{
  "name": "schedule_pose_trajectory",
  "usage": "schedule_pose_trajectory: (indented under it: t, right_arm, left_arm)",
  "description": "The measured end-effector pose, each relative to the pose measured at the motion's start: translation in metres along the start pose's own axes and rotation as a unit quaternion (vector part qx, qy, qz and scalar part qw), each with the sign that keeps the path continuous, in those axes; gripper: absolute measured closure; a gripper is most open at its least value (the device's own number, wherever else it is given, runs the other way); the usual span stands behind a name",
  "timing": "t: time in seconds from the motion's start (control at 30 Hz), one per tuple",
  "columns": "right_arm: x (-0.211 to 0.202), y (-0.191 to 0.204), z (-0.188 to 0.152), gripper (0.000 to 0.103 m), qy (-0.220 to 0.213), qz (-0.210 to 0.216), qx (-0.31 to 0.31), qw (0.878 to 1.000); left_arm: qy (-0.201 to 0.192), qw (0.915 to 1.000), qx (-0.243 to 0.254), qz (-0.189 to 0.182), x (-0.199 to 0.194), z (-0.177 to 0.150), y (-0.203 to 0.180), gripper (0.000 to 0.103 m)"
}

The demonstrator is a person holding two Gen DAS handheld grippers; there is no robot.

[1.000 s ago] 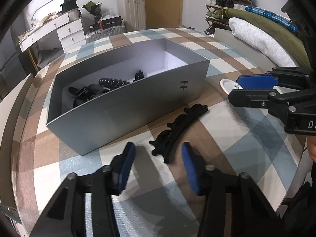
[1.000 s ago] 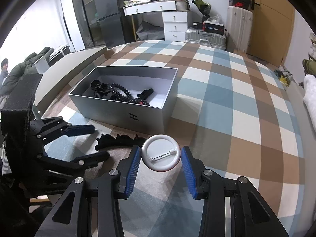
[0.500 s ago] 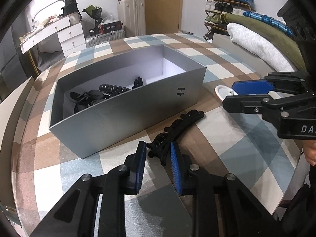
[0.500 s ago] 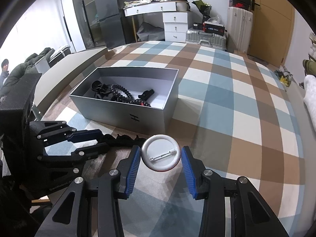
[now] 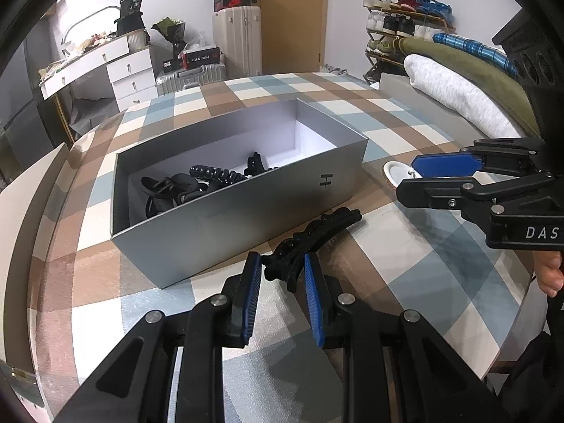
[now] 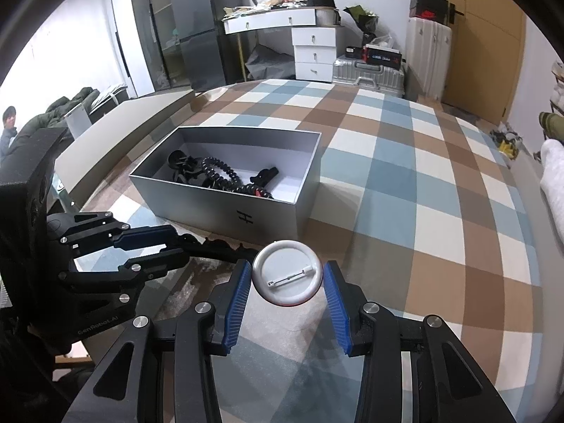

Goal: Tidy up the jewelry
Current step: 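Carry the comb clip in the left tool and the badge in the right tool into the box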

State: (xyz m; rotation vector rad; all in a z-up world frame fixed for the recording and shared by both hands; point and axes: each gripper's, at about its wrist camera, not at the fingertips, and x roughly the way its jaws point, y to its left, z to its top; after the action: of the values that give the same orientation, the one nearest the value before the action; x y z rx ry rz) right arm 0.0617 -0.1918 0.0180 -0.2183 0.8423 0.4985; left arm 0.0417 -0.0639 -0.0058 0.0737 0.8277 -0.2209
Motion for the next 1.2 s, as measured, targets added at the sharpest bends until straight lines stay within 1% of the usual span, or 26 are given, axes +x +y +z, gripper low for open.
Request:
schedule_pose_trajectory:
  t: [0.53, 0.57, 0.6, 0.87, 1.2]
  right_arm:
    - [0.001, 0.000, 0.000, 0.062, 0.000, -0.001, 0.001, 1.000]
    - [0.001, 0.000, 0.000, 0.062, 0.000, -0.001, 0.001, 1.000]
    - [0.001, 0.000, 0.000, 0.062, 0.000, -0.001, 0.001, 1.000]
    - [0.001, 0.000, 0.000, 0.062, 0.001, 0.000, 0.000, 1.000]
    - [0.000, 0.000, 0.000, 0.062, -0.001, 0.001, 0.001, 1.000]
  left_arm:
    - [-0.009, 0.9999, -0.002, -0.004, -0.004, 0.000, 0.002, 0.084]
    - [-0.010, 0.9999, -0.002, -0.004, -0.004, 0.000, 0.002, 0.088]
    - [-0.009, 0.9999, -0.002, -0.005, -0.004, 0.000, 0.003, 0.088]
    - [-0.010, 0.9999, -0.003, -0.005, -0.005, 0.000, 0.003, 0.088]
    - [-0.021, 0.9997, 0.004, -0.012, -0.014, -0.005, 0.006, 0.089]
